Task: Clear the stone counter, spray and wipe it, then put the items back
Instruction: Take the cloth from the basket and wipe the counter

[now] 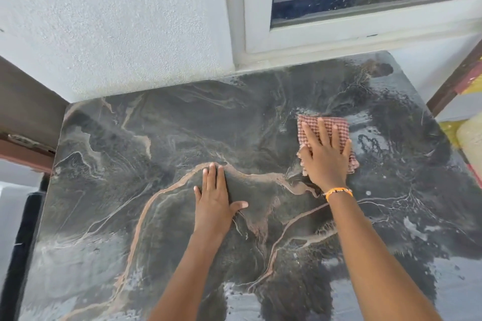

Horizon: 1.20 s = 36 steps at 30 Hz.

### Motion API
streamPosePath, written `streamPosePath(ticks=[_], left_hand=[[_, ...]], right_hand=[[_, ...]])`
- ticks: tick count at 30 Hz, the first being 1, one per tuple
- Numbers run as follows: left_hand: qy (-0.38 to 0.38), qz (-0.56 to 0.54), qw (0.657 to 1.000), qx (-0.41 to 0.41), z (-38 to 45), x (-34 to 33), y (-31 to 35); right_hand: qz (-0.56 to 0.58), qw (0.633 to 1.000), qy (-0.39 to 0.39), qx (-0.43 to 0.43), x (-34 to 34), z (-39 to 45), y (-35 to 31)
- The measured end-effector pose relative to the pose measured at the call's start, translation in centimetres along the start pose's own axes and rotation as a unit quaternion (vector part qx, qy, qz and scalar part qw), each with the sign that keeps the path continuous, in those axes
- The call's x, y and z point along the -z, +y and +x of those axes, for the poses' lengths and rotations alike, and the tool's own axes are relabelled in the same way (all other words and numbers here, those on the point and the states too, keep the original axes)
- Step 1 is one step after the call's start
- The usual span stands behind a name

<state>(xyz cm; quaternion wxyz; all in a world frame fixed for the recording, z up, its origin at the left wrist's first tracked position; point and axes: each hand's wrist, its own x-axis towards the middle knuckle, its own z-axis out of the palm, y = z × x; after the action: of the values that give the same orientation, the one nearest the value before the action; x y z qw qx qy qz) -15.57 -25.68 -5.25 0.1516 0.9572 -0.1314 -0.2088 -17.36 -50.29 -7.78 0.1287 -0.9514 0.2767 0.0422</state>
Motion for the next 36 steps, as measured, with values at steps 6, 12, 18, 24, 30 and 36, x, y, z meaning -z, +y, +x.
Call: streamPosePath(ticks=[6, 12, 18, 24, 30, 36], left_hand=[[0.004, -0.015, 1.0, 0.001, -0.1, 0.0, -0.5], [0.014, -0.055, 0.998, 0.006, 0.7, 1.1, -0.5], [0.014, 0.006, 1.0, 0.018, 5.5, 3.5, -0.7], [-0.004, 0.016, 0.999, 0.049, 7.3, 3.7, -0.7], [0.021, 0.048, 0.998, 0.044, 7.1, 3.6, -0.5], [0.006, 0.021, 0.998, 0.061, 7.3, 3.8, -0.3]], right_hand=[[0.029, 0.998, 0.021, -0.051, -1.9, -6.7, -4.3], [0.004, 0.969, -0.051, 0.243, -2.7, -2.7, -13.7], [-0.026, 0.976, -0.027, 0.212, -0.9, 6.2, -10.8], [0.02, 0.999, -0.005, -0.046, 0.5, 6.2, -4.4], [-0.045, 0.996, -0.039, 0.066, -0.3, 2.0, -8.9], [-0.054, 0.95, -0.038, 0.306, -1.2, 8.3, -19.7]])
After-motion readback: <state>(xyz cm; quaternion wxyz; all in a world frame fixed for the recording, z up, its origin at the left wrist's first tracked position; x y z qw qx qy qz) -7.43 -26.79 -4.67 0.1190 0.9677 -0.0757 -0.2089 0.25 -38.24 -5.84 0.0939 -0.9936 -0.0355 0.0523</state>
